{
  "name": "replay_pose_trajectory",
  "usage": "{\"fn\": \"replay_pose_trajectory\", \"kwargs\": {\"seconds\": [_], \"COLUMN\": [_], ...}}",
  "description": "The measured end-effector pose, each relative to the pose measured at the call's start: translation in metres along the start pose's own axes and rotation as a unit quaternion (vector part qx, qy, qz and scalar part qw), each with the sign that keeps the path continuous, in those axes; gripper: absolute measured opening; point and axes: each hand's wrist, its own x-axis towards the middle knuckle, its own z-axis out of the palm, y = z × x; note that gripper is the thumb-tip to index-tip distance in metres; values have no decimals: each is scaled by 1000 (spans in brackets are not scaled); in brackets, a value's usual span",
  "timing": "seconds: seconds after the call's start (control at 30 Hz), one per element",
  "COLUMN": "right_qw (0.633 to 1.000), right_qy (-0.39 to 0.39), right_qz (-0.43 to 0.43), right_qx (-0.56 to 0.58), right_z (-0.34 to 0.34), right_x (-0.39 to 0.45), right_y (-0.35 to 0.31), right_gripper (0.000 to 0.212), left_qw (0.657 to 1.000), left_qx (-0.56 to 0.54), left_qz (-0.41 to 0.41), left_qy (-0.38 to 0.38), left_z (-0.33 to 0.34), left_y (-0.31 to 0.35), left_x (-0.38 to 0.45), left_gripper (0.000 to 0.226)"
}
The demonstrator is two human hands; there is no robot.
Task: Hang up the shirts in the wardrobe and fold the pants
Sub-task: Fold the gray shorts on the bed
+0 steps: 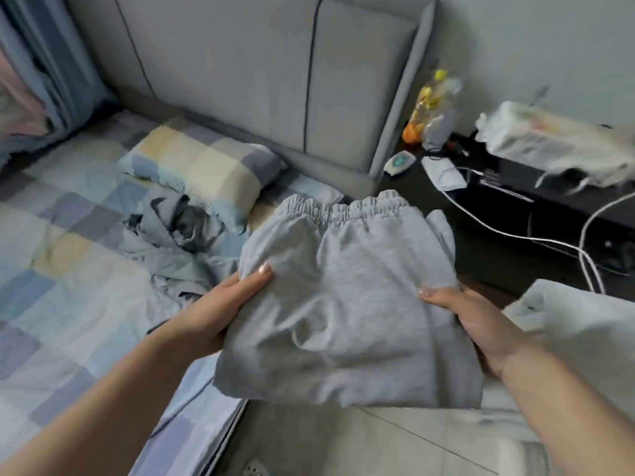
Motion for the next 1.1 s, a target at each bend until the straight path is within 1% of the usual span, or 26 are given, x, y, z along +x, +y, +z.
{"fn": "replay_pose_trajectory", "kwargs": {"seconds": [0.03, 0.07, 0.1, 0.2, 0.23, 0.27, 0.3, 0.33, 0.37, 0.4, 0.43, 0.47, 0.5, 0.53, 0.57, 0.63, 0.67, 0.7, 0.73, 0.8, 0.9, 0.97, 1.0, 1.1], "right_qw": [1000, 999, 998, 988, 983, 978, 972, 965, 959, 953, 951, 943, 931, 916, 902, 915, 917, 910, 905, 898, 884, 875, 866, 834], "right_qy": [18, 35, 54, 119, 142, 165, 184, 212, 242, 271, 278, 298, 314, 312, 311, 286, 297, 324, 336, 346, 358, 376, 393, 450], "right_qz": [-10, -14, -14, -27, -37, -57, -92, -112, -118, -114, -115, -121, -139, -150, -137, -121, -130, -145, -152, -161, -163, -161, -163, -157], "right_qx": [12, 23, 39, 95, 109, 116, 115, 102, 90, 74, 72, 84, 124, 205, 268, 257, 233, 213, 213, 221, 251, 261, 263, 278], "right_z": [-21, -40, -57, -109, -130, -147, -166, -185, -202, -221, -240, -258, -274, -290, -305, -330, -342, -352, -362, -374, -396, -410, -420, -455], "right_x": [-20, -38, -54, -114, -134, -153, -164, -178, -191, -206, -217, -231, -243, -259, -274, -297, -303, -311, -322, -337, -354, -360, -361, -361], "right_y": [3, 7, 12, 23, 27, 29, 35, 40, 42, 43, 49, 54, 59, 60, 62, 67, 70, 74, 79, 90, 97, 99, 101, 106], "right_gripper": [35, 32, 27, 20, 12, 12, 37, 58, 66, 60, 45, 27, 19, 27, 33, 28, 24, 17, 15, 23, 40, 46, 45, 26], "left_qw": [1000, 998, 997, 992, 991, 989, 987, 984, 982, 978, 975, 971, 968, 965, 960, 950, 948, 944, 939, 930, 913, 902, 895, 874], "left_qx": [18, 34, 45, 76, 80, 85, 87, 89, 89, 93, 95, 102, 108, 120, 130, 144, 142, 140, 141, 145, 162, 170, 173, 194], "left_qz": [-1, -2, -2, -1, -3, -3, -4, -5, -9, -11, -13, -16, -17, -15, -12, -15, -18, -26, -36, -48, -71, -80, -88, -105], "left_qy": [-24, -45, -60, -96, -110, -125, -137, -155, -169, -185, -199, -214, -225, -234, -246, -276, -285, -298, -311, -333, -367, -389, -401, -433], "left_z": [27, 51, 73, 151, 183, 212, 235, 260, 283, 309, 331, 355, 378, 402, 422, 465, 481, 498, 517, 544, 589, 614, 630, 679], "left_y": [4, 7, 7, -1, -5, -10, -15, -20, -25, -31, -35, -41, -45, -49, -53, -63, -66, -71, -76, -82, -94, -100, -103, -114], "left_x": [4, 7, 10, 20, 21, 22, 22, 22, 22, 22, 22, 22, 22, 23, 23, 25, 27, 30, 34, 41, 57, 67, 74, 97], "left_gripper": [56, 54, 56, 55, 51, 43, 35, 33, 35, 35, 34, 32, 33, 36, 36, 30, 29, 33, 38, 45, 48, 49, 49, 48]}}
